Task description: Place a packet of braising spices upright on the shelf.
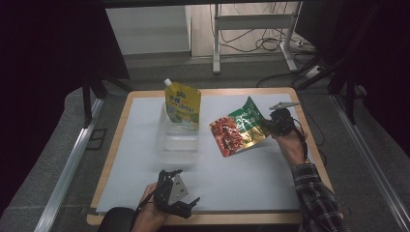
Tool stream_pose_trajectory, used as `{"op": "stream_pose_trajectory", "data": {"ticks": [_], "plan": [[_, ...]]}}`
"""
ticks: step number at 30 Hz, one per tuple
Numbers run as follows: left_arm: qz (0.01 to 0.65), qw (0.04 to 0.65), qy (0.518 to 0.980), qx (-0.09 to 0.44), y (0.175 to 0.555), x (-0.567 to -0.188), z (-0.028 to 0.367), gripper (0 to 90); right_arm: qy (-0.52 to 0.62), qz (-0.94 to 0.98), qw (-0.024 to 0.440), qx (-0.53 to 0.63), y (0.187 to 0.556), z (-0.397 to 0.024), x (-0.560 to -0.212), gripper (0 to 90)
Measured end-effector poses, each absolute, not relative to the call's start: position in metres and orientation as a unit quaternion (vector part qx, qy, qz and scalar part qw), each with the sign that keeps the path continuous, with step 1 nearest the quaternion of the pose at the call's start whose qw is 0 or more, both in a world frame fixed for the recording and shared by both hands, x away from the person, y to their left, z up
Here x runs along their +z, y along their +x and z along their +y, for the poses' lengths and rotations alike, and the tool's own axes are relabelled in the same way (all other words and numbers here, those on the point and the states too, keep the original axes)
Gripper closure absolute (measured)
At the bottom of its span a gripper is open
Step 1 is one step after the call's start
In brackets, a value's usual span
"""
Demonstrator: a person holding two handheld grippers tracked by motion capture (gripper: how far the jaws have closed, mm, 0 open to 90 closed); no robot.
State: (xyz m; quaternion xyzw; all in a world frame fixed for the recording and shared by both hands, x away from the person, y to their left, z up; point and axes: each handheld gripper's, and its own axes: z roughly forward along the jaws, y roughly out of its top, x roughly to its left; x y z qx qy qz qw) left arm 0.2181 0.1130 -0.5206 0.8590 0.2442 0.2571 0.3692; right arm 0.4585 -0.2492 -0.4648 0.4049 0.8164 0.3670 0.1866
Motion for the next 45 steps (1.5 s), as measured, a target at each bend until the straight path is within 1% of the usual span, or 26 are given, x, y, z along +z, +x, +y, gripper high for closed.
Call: {"op": "stream_pose_trajectory", "data": {"ticks": [4,10,20,30,38,45], "plan": [[0.243,0.366,0.860,0.260,0.218,-0.520,0.114,0.0,0.400,0.813,0.198,0.375,0.452,-0.245,-0.455,88.9],[0.252,0.370,0.854,0.265,0.218,-0.518,0.116,0.0,0.391,0.806,0.197,0.398,0.447,-0.241,-0.439,89.0],[0.261,0.375,0.848,0.268,0.219,-0.517,0.120,0.0,0.375,0.803,0.174,0.430,0.446,-0.228,-0.410,88.9],[0.266,0.381,0.843,0.270,0.219,-0.515,0.122,0.0,0.345,0.811,0.170,0.441,0.441,-0.205,-0.384,89.1],[0.266,0.384,0.841,0.271,0.219,-0.515,0.122,0.0,0.330,0.815,0.181,0.440,0.437,-0.193,-0.369,89.0],[0.267,0.388,0.841,0.267,0.219,-0.514,0.122,0.0,0.314,0.819,0.180,0.445,0.433,-0.190,-0.360,89.1]]}}
